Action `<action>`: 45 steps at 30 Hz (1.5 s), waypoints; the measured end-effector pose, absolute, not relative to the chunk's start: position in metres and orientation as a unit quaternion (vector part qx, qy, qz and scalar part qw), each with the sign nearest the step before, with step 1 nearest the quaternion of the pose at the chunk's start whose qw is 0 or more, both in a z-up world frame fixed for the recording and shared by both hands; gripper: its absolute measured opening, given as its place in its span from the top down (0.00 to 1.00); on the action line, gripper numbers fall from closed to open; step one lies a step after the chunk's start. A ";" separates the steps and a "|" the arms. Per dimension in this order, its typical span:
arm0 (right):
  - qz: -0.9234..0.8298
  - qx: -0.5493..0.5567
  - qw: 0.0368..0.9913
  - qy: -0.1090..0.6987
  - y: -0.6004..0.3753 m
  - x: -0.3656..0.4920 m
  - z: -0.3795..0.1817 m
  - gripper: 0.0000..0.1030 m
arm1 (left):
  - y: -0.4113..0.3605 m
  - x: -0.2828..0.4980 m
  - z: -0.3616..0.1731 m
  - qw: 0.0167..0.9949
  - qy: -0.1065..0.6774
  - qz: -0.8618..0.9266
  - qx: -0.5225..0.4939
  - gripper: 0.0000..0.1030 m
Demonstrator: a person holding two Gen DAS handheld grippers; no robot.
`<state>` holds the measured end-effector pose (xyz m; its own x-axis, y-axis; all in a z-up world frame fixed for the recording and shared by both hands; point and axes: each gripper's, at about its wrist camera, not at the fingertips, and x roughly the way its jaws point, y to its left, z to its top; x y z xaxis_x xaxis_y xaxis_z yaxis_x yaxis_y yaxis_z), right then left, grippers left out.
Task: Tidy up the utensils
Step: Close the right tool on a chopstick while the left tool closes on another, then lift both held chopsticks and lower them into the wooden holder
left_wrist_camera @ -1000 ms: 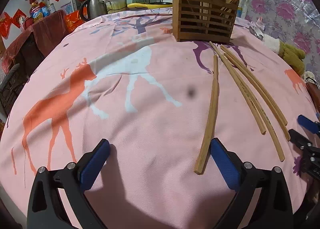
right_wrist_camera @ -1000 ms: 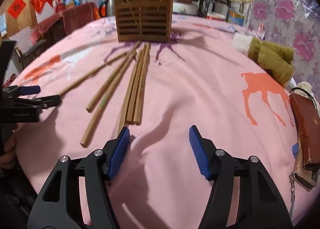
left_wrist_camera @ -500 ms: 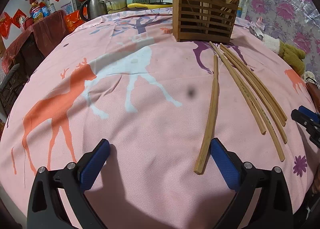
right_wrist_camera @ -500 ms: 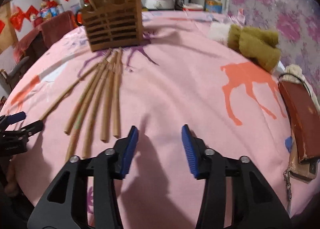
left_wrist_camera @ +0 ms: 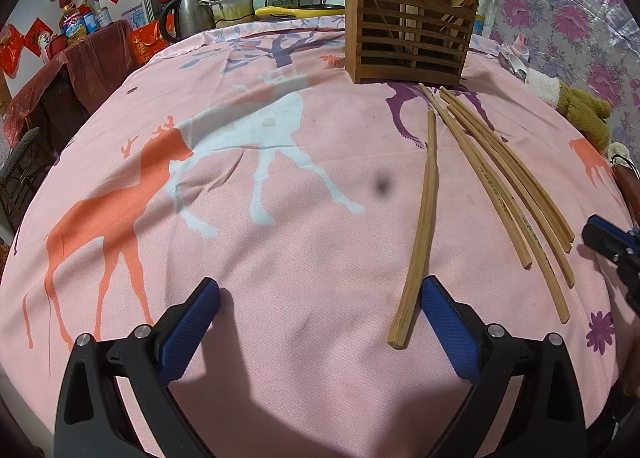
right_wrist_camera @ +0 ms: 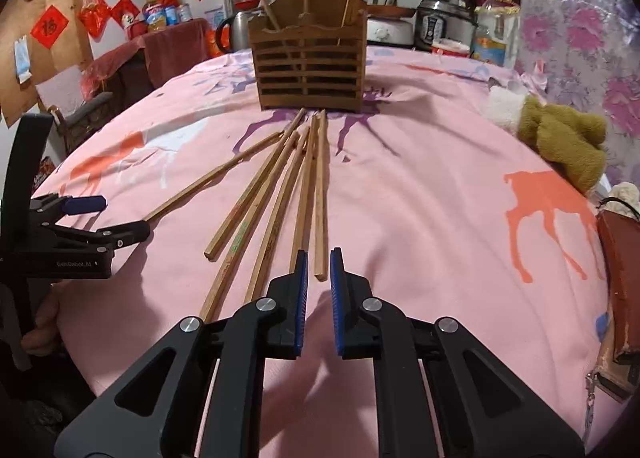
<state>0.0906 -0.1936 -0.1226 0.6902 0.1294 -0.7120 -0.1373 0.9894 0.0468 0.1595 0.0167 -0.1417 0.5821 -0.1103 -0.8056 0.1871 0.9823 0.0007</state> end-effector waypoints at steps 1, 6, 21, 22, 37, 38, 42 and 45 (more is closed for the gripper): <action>0.073 -0.005 0.915 0.397 -0.193 0.094 -0.126 0.89 | 0.016 0.159 -0.142 0.888 0.449 -0.084 0.043 0.05; 0.080 0.004 0.906 0.416 -0.194 0.099 -0.132 0.89 | 0.017 0.159 -0.142 0.888 0.449 -0.084 0.043 0.05; 0.072 0.056 0.907 0.410 -0.212 0.098 -0.130 0.95 | 0.006 0.140 -0.140 0.891 0.432 -0.128 0.057 0.24; 0.072 0.056 0.907 0.411 -0.212 0.098 -0.130 0.95 | 0.002 0.134 -0.139 0.894 0.423 -0.133 0.067 0.27; 0.066 0.055 0.914 0.397 -0.213 0.095 -0.126 0.95 | 0.002 0.111 -0.130 0.892 0.409 -0.180 0.064 0.92; 0.065 0.056 0.915 0.393 -0.214 0.094 -0.125 0.95 | 0.001 0.111 -0.124 0.893 0.406 -0.181 0.064 0.92; 0.060 0.070 0.924 0.370 -0.221 0.089 -0.110 0.95 | -0.003 0.109 -0.097 0.905 0.381 -0.178 0.067 0.93; 0.057 0.070 0.934 0.346 -0.224 0.087 -0.093 0.95 | -0.005 0.113 -0.071 0.914 0.359 -0.177 0.067 0.93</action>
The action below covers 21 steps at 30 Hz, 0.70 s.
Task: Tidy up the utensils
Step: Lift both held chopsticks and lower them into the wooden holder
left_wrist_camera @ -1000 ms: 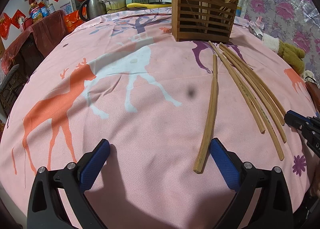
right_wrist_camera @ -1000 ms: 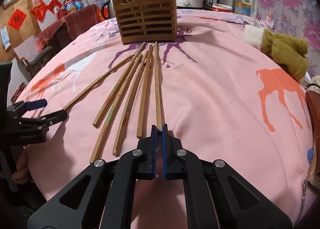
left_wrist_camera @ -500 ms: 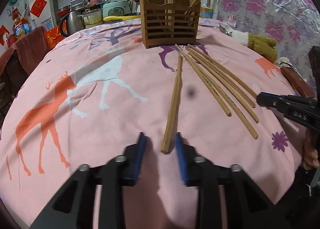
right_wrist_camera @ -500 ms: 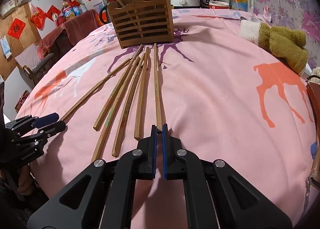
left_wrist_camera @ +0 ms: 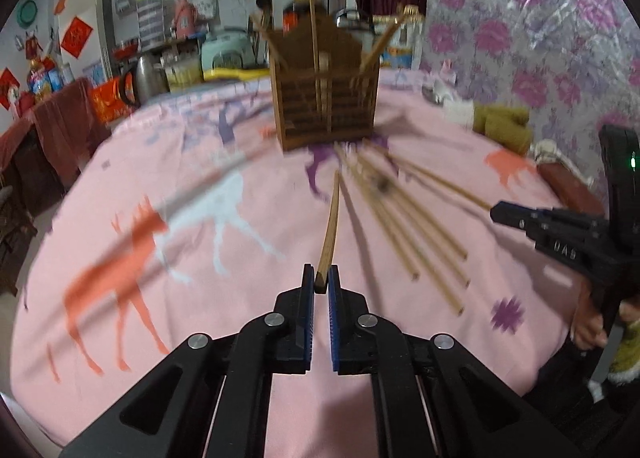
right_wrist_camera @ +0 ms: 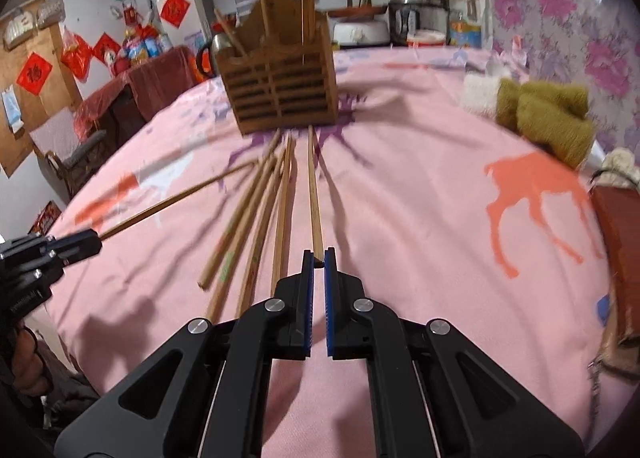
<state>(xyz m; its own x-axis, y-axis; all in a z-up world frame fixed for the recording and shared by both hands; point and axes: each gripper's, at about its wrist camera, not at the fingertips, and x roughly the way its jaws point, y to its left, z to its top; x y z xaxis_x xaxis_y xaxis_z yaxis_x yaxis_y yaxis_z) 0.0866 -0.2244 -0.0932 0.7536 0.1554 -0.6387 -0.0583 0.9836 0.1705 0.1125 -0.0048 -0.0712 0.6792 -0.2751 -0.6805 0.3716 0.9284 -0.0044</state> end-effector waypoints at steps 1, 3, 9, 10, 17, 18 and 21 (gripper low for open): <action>0.057 0.070 0.938 0.335 -0.226 0.087 -0.084 0.95 | -0.006 0.115 -0.062 0.917 0.351 -0.176 0.069 0.93; 0.056 0.067 0.945 0.315 -0.227 0.088 -0.069 0.95 | -0.009 0.122 -0.046 0.921 0.340 -0.175 0.071 0.93; 0.060 0.060 0.964 0.251 -0.229 0.098 -0.010 0.95 | -0.016 0.156 0.010 0.931 0.311 -0.181 0.059 0.94; 0.062 0.061 0.966 0.242 -0.229 0.102 0.001 0.95 | -0.018 0.160 0.017 0.931 0.311 -0.184 0.057 0.94; 0.072 0.048 0.973 0.216 -0.224 0.124 0.043 0.95 | -0.030 0.203 0.062 0.927 0.311 -0.204 0.040 0.94; 0.073 0.048 0.973 0.213 -0.224 0.128 0.047 0.95 | -0.031 0.209 0.066 0.927 0.310 -0.206 0.038 0.94; 0.083 0.051 0.974 0.206 -0.221 0.139 0.059 0.95 | -0.036 0.224 0.079 0.929 0.305 -0.207 0.036 0.94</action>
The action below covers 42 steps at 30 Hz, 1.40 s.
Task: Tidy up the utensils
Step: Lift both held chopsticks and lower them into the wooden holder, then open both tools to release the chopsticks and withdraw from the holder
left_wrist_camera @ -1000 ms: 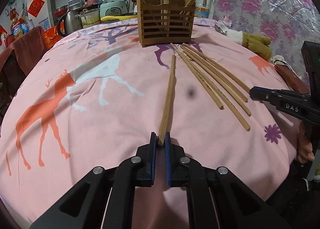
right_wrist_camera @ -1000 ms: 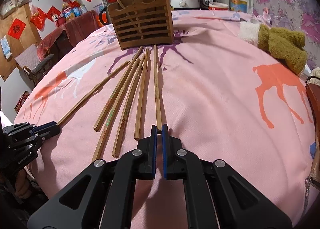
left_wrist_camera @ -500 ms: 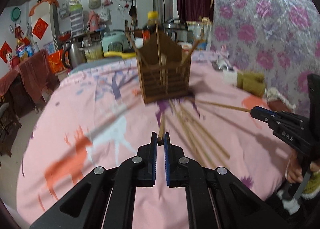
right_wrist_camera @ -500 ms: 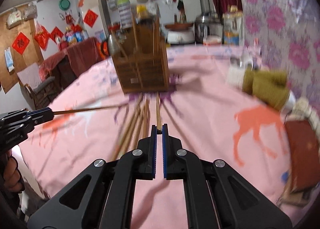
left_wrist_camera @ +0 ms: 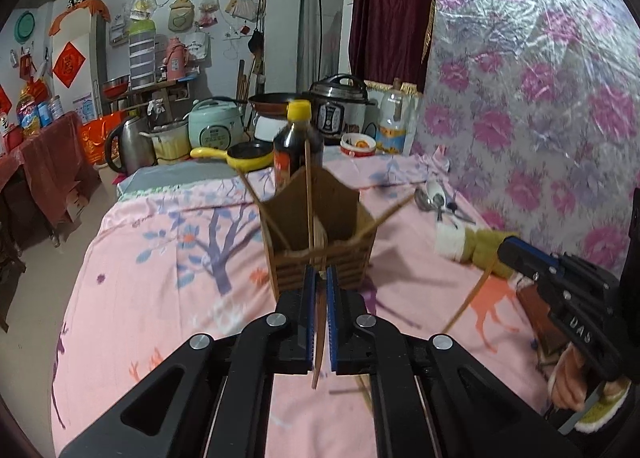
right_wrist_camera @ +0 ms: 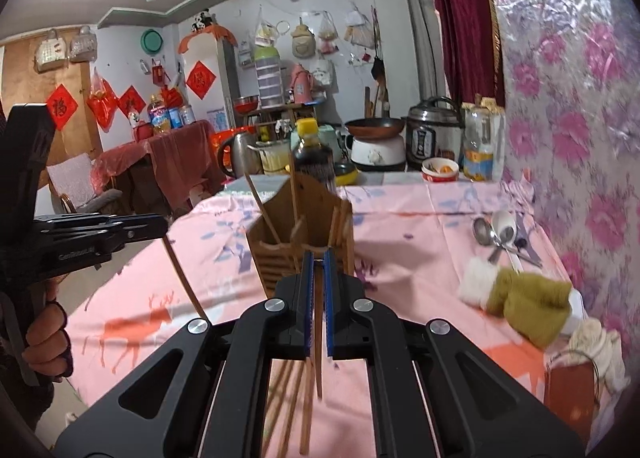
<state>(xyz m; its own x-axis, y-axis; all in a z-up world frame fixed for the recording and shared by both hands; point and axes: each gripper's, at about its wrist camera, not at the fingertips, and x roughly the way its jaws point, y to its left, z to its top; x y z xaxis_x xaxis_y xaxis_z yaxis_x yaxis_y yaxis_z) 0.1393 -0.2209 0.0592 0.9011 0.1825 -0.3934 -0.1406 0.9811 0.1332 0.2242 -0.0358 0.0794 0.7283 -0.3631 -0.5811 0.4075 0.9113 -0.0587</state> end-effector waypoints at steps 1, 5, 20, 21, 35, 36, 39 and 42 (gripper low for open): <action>0.086 0.051 0.974 0.204 -0.218 0.143 0.063 0.95 | -0.037 0.228 0.084 0.930 0.300 -0.206 0.038 0.94; 0.093 0.044 0.979 0.177 -0.206 0.170 0.092 0.95 | -0.043 0.252 0.117 0.941 0.269 -0.200 0.037 0.94; 0.053 0.075 0.978 0.188 -0.206 0.279 0.084 0.88 | -0.055 0.344 0.080 0.951 0.268 -0.152 -0.005 0.21; 0.056 0.090 0.976 0.191 -0.212 0.273 0.081 0.88 | -0.051 0.338 0.072 0.952 0.268 -0.146 -0.008 0.17; 0.026 0.152 0.956 0.250 -0.234 0.161 -0.028 0.33 | -0.004 0.226 -0.072 0.927 0.371 -0.059 0.012 0.05; 0.018 0.151 0.953 0.260 -0.233 0.154 -0.042 0.33 | -0.002 0.222 -0.085 0.920 0.388 -0.061 0.004 0.05; 0.011 0.153 0.937 0.313 -0.234 0.138 -0.082 0.33 | 0.002 0.199 -0.110 0.890 0.441 -0.111 -0.031 0.06; 0.014 0.171 0.922 0.348 -0.240 0.127 -0.105 0.33 | -0.002 0.169 -0.099 0.914 0.385 -0.125 -0.012 0.05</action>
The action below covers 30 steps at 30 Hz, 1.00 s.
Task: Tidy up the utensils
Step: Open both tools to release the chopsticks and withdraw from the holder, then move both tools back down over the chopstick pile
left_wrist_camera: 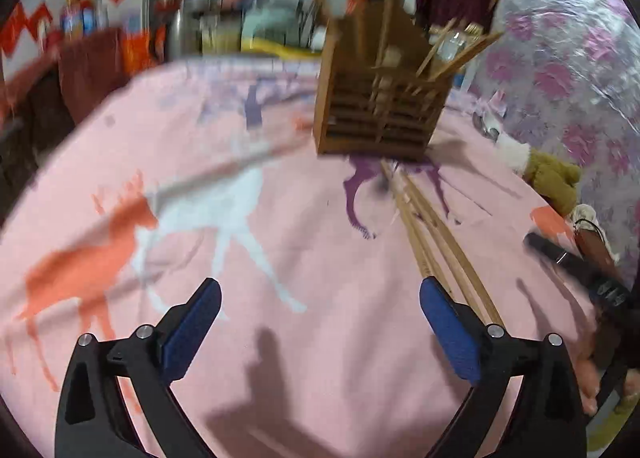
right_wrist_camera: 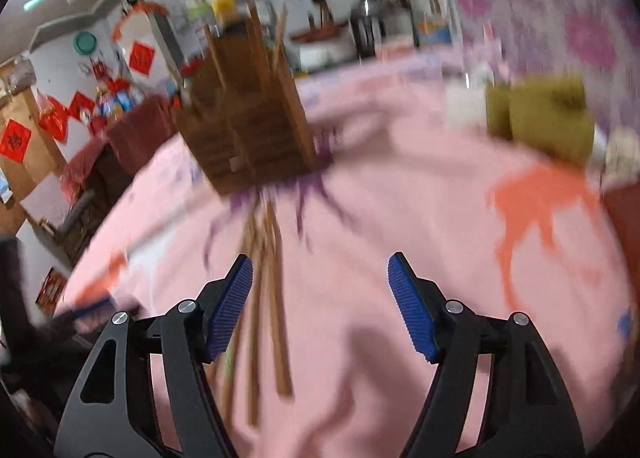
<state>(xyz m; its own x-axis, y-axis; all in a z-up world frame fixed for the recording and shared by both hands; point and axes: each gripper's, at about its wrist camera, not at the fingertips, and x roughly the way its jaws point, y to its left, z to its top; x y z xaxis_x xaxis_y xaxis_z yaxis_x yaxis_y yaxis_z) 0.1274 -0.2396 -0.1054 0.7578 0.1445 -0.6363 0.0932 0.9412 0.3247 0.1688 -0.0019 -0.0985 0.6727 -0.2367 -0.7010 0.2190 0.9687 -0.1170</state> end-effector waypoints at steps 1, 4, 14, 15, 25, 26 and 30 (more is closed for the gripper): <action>0.019 0.178 0.925 0.335 -0.243 0.124 -0.101 0.33 | -0.009 0.164 -0.104 0.910 0.391 -0.137 0.006 0.05; 0.002 0.192 0.924 0.329 -0.252 0.122 -0.102 0.32 | -0.022 0.157 -0.117 0.898 0.410 -0.153 0.038 0.05; 0.002 0.210 0.916 0.341 -0.261 0.119 -0.105 0.32 | -0.070 0.132 -0.126 0.888 0.387 -0.185 0.163 0.05; 0.002 0.211 0.916 0.342 -0.261 0.119 -0.106 0.32 | -0.073 0.133 -0.128 0.885 0.393 -0.186 0.167 0.05; 0.008 0.188 0.917 0.351 -0.254 0.113 -0.107 0.32 | -0.025 0.186 -0.139 0.868 0.485 -0.094 0.054 0.04; 0.014 0.175 0.919 0.353 -0.250 0.109 -0.106 0.32 | -0.009 0.191 -0.138 0.869 0.485 -0.097 0.007 0.05; 0.047 0.084 0.931 0.352 -0.225 0.087 -0.106 0.36 | 0.012 0.189 -0.135 0.874 0.470 -0.114 -0.052 0.05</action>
